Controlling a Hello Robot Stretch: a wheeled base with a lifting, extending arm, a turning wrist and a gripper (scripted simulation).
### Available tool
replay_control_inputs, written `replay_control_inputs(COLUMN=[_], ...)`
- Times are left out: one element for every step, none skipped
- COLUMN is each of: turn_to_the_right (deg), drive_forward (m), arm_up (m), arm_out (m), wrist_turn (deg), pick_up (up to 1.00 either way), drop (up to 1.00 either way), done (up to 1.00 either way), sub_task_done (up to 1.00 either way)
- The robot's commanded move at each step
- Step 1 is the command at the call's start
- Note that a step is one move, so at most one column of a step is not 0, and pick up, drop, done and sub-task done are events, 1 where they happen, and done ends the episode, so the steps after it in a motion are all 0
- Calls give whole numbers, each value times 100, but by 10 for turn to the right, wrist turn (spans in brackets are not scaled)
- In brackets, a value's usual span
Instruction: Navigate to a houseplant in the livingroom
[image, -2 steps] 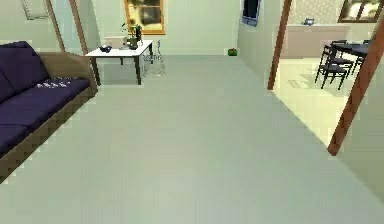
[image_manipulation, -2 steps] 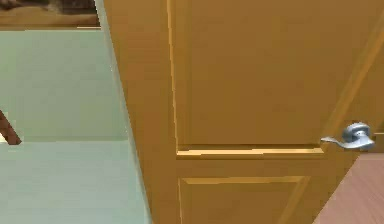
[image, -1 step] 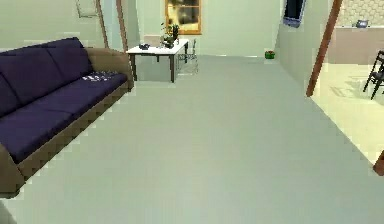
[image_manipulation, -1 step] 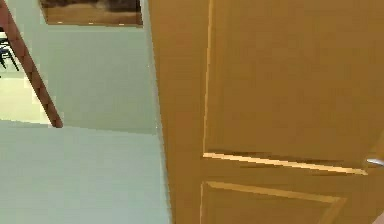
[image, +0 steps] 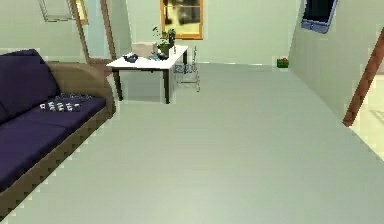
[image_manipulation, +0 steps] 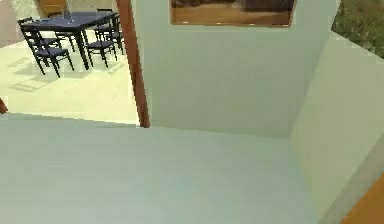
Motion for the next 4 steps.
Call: replay_control_inputs(turn_to_the_right=[0, 0, 0, -300], drive_forward=[100, 100, 80, 0], arm_up=[0, 0, 0, 0], arm_out=[0, 0, 0, 0], wrist_turn=[0, 0, 0, 0], pick_up=[0, 0, 0, 0], drop=[0, 0, 0, 0], done=[0, 0, 0, 0], sub_task_done=[0, 0, 0, 0])
